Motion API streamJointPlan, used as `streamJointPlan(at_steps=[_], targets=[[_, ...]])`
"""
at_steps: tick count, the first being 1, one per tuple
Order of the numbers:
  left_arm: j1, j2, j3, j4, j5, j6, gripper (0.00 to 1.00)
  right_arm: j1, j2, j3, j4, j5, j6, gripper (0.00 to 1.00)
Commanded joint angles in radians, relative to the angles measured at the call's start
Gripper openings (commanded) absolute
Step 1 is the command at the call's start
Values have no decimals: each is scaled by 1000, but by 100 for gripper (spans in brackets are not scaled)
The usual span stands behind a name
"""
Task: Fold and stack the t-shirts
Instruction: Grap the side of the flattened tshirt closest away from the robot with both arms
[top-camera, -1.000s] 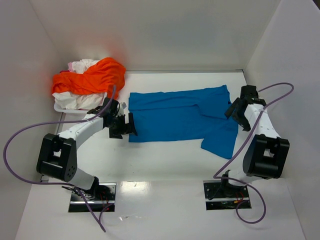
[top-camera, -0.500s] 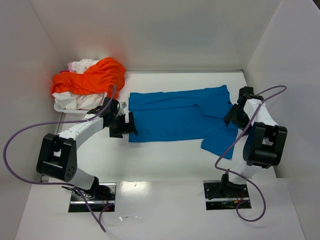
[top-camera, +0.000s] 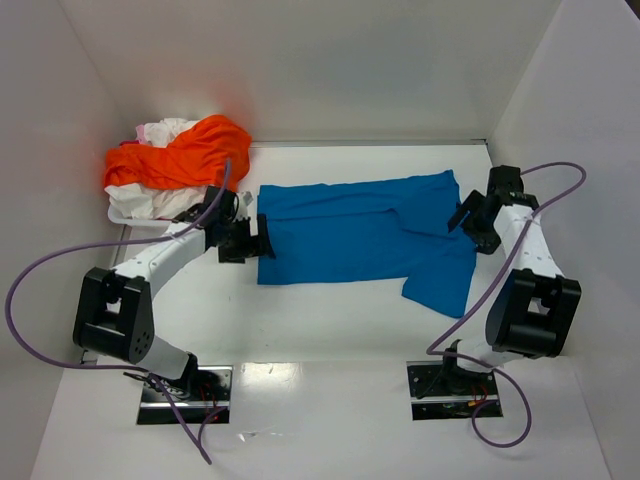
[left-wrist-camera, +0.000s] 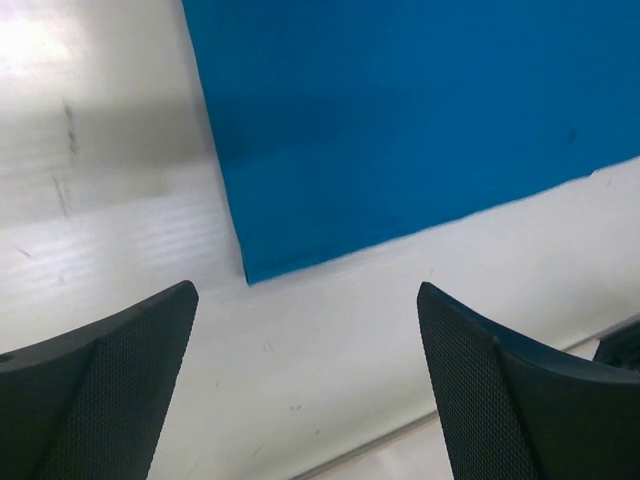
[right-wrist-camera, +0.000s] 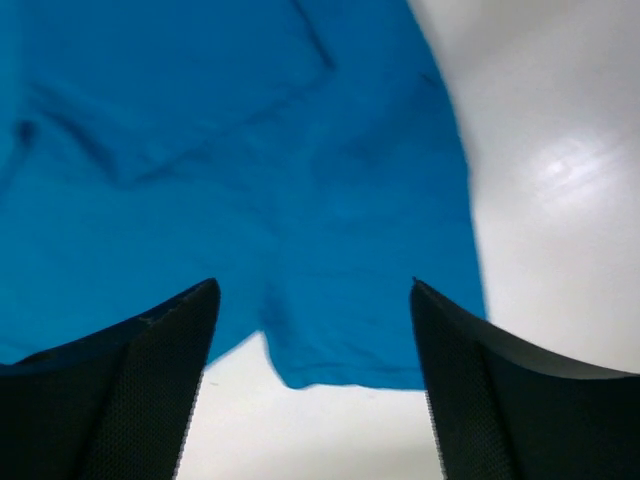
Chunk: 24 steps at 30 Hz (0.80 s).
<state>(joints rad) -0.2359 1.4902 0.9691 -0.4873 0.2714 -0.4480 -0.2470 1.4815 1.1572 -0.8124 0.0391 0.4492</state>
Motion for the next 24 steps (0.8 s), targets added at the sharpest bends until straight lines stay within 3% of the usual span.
streamJointPlan(at_steps=[1,4,5,7,8,11,12,13,24], targets=[[7,-5,101,85,-66,15,98,-8,-50,32,154,-102,-7,79],[17,7,149,159,-77,29,94,-8,-30,53,220,-143,-7,65],[17,19,170,188,-77,29,90,-8,-20,53,238,-154,-7,48],[17,53,189,271,-77,54,79,-8,-9,53,274,-163,-17,29],[17,73,201,294,-77,54,67,-8,-9,53,310,-163,-17,15],[17,180,276,352,-98,77,37,-8,37,62,335,-173,-17,0],[17,211,299,352,-112,77,10,-8,57,62,346,-173,-26,0],[17,273,351,352,-112,77,1,-8,57,73,346,-151,-26,0],[-2,565,569,380,-254,35,0,-8,72,145,364,-173,-26,7]])
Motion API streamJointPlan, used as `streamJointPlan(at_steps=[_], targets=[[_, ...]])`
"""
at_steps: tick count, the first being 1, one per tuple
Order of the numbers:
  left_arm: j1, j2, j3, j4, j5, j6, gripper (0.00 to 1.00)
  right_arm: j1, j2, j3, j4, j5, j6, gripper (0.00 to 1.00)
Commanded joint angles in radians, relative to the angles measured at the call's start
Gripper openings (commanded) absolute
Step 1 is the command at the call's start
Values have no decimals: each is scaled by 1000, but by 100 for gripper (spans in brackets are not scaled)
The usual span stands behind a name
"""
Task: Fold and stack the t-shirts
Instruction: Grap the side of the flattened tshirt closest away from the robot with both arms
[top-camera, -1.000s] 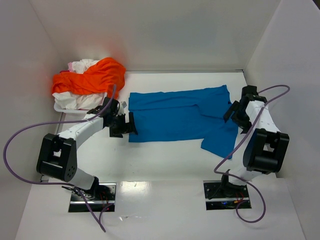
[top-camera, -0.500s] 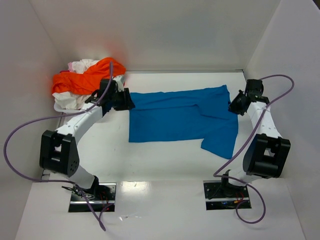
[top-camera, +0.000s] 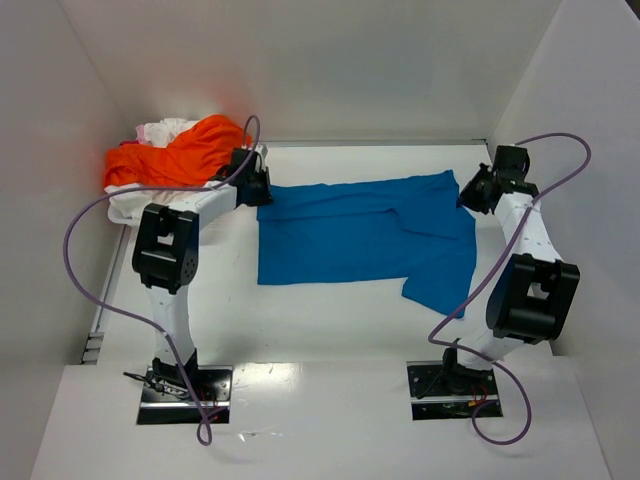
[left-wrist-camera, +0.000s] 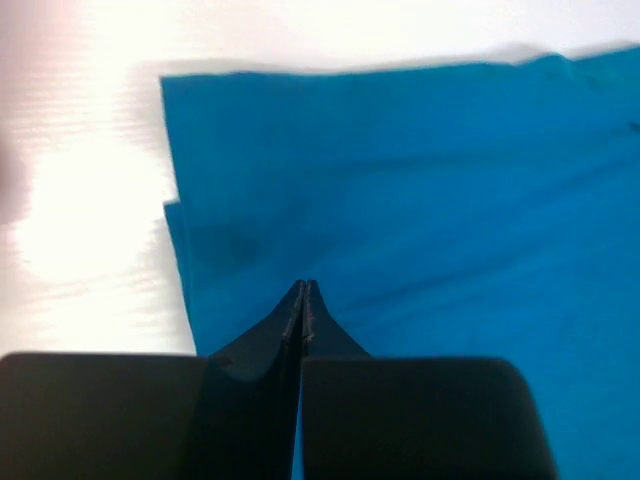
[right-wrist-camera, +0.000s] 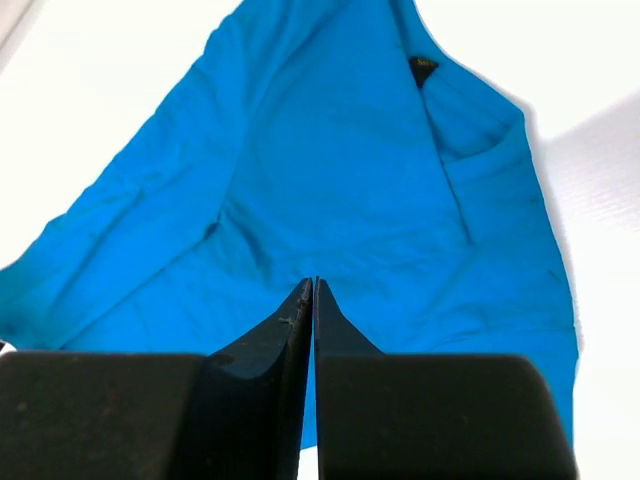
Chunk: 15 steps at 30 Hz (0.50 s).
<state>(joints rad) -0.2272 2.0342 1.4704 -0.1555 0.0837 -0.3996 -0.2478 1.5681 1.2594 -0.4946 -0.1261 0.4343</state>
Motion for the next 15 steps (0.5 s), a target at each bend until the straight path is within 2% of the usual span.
streamJointPlan(at_steps=[1,15], targets=[[-11,47,82,48,-81,-13,0,-7,-14,43,38,-7,-11,7],[-11,259,349,-180,-166,-12,0,-7,-14,94,-38,42,-29,13]])
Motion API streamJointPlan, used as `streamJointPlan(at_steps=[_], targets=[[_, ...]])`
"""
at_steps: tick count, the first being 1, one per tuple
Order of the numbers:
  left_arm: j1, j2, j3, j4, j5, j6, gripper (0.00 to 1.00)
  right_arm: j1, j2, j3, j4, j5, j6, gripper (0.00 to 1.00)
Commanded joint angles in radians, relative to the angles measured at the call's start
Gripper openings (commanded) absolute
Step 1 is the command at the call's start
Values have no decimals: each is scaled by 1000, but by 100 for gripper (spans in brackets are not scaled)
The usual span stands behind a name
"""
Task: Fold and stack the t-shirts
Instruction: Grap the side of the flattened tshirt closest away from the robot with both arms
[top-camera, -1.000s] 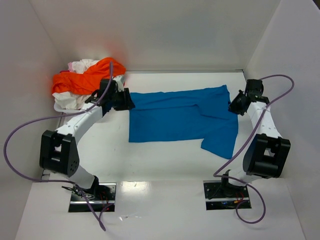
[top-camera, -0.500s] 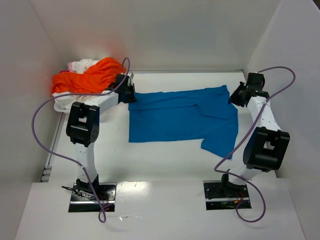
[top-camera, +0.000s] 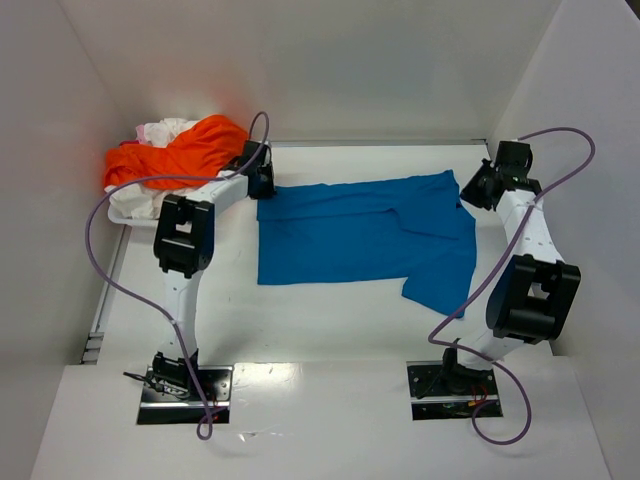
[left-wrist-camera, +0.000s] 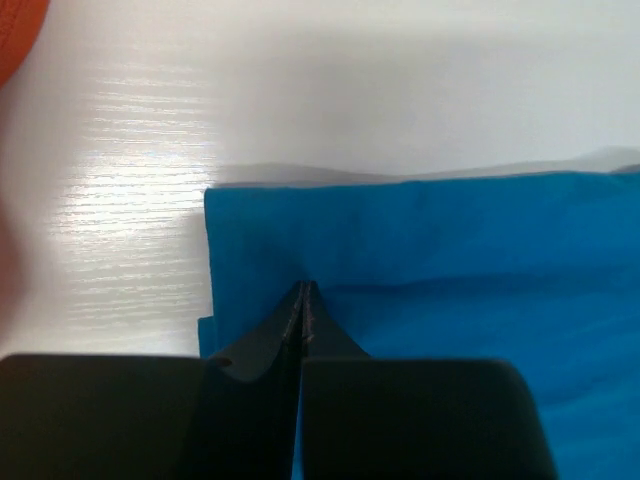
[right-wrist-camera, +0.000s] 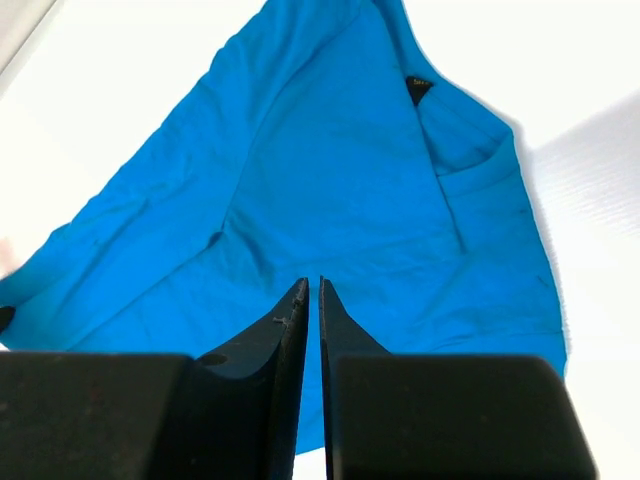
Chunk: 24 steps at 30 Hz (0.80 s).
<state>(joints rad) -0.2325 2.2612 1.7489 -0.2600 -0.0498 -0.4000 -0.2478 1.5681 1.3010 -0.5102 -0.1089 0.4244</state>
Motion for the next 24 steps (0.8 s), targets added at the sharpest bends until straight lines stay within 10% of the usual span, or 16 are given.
streamJointPlan(at_steps=[1,24], targets=[[-5,52,89,-91,-44,-2,0,-7,-14,61,-22,25,-19,13],[88,327,587,-436,-88,92,0,-7,-52,81,-71,72,-38,20]])
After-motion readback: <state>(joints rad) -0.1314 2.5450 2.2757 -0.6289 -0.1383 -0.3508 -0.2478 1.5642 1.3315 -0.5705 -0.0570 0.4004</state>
